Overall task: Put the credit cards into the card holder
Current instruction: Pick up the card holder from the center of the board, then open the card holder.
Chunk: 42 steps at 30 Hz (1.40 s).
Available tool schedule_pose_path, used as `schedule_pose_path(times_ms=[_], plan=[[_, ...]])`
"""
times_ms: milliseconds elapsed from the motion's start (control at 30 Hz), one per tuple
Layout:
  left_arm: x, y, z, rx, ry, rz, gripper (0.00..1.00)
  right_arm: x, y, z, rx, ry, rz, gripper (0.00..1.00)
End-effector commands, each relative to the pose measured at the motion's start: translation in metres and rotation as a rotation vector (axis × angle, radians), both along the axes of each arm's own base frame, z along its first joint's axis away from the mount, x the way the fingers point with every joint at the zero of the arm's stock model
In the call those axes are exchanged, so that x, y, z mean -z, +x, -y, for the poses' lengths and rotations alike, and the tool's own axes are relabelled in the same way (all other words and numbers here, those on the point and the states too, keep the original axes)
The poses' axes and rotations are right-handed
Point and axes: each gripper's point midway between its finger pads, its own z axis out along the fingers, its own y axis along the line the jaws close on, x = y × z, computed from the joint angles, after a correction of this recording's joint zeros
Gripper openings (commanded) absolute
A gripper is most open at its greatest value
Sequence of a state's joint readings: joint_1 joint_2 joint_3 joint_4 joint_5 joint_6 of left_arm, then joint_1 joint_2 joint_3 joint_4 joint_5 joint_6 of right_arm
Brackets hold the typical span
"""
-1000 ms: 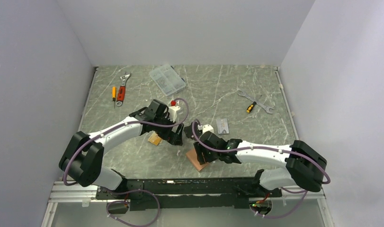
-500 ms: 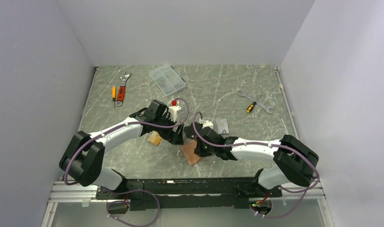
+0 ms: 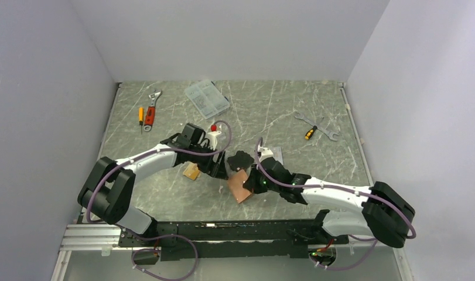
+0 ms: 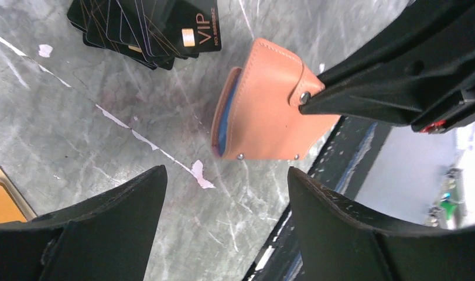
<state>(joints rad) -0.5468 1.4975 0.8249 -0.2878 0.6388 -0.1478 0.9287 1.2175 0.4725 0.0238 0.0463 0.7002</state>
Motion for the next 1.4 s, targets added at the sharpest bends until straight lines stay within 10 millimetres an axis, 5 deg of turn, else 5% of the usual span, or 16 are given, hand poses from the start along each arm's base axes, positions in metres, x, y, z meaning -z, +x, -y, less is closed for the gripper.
schedule_pose_path(times_ms=[0, 333, 600, 800, 1200, 1267, 1367], plan=[[-0.040, 0.014, 0.014, -0.022, -0.165, -0.053, 0.85, -0.038, 0.010, -0.008, 0.016, 0.107, 0.084, 0.00], [-0.099, 0.026, 0.017, -0.038, -0.302, -0.102, 0.83, -0.113, 0.052, 0.006, 0.204, 0.176, 0.238, 0.00], [-0.108, 0.031, 0.014, -0.070, -0.300, -0.057, 0.74, -0.157, 0.087, -0.015, 0.272, 0.300, 0.272, 0.00], [-0.115, 0.039, 0.011, -0.092, -0.339, -0.040, 0.55, -0.169, 0.091, -0.034, 0.239, 0.354, 0.257, 0.00], [-0.125, 0.051, 0.007, -0.130, -0.383, -0.013, 0.51, -0.169, 0.089, -0.055, 0.190, 0.432, 0.215, 0.00], [-0.126, 0.051, 0.008, -0.133, -0.390, -0.016, 0.46, -0.171, 0.090, -0.058, 0.178, 0.430, 0.215, 0.00], [-0.129, 0.053, 0.008, -0.132, -0.400, -0.009, 0.25, -0.170, 0.089, -0.062, 0.157, 0.429, 0.213, 0.00]])
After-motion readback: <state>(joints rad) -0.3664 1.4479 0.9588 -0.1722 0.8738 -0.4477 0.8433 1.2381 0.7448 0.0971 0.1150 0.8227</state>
